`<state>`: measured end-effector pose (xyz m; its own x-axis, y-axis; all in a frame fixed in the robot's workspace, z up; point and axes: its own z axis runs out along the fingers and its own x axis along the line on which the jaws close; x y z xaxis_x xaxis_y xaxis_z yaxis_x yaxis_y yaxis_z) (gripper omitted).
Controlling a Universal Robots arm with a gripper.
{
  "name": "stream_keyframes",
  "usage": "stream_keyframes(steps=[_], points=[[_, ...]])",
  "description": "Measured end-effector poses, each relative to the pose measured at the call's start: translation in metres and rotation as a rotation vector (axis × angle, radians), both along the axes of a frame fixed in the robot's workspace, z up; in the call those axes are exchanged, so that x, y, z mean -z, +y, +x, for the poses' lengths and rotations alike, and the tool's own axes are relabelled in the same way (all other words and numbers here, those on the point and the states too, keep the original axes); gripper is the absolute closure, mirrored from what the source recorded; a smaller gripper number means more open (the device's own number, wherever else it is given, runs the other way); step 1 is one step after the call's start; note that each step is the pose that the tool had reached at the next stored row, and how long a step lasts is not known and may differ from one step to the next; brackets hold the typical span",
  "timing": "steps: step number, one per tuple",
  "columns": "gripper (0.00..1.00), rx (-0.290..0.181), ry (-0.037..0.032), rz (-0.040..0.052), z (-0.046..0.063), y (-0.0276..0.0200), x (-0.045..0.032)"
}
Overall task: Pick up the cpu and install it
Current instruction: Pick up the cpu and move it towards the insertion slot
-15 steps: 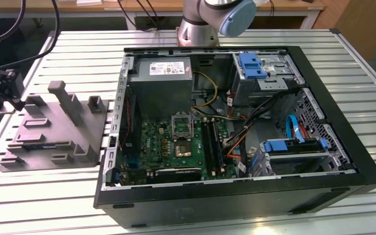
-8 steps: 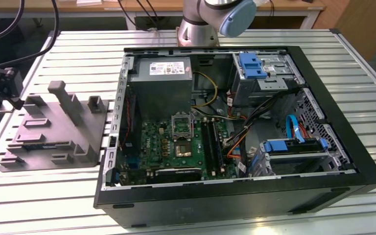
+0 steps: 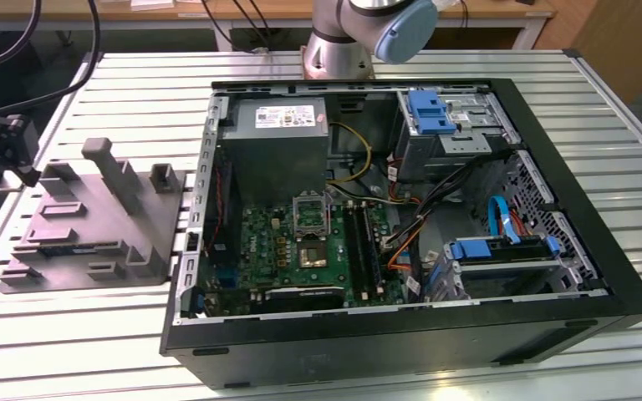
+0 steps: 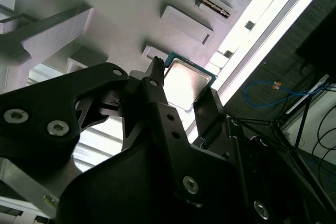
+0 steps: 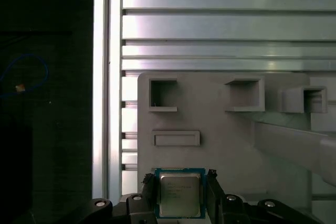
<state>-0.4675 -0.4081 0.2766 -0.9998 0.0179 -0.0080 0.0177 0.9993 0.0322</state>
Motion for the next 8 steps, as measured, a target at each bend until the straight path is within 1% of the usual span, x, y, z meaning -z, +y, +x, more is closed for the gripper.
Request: stream_keyframes(steps=[8], points=[[0.53, 0.0, -0.0004, 0.0002, 0.0, 0.0, -0.0015]])
